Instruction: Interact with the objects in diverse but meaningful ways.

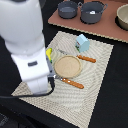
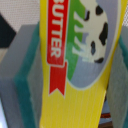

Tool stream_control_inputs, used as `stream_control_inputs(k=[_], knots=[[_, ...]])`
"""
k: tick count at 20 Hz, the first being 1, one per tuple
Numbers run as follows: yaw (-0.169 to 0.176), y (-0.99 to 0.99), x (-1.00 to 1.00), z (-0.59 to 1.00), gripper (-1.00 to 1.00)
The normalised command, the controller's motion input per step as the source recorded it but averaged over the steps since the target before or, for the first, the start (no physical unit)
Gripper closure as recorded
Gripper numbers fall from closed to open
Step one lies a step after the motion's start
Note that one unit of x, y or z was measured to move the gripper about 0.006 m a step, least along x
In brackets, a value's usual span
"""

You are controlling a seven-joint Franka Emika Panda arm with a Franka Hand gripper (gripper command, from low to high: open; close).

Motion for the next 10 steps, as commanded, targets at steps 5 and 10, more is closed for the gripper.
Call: stream_control_inputs(k=[5,10], knots=[[0.057,0.84,-0.45,0.82,1.0],[0.052,0.93,-0.2,0.67,1.0]])
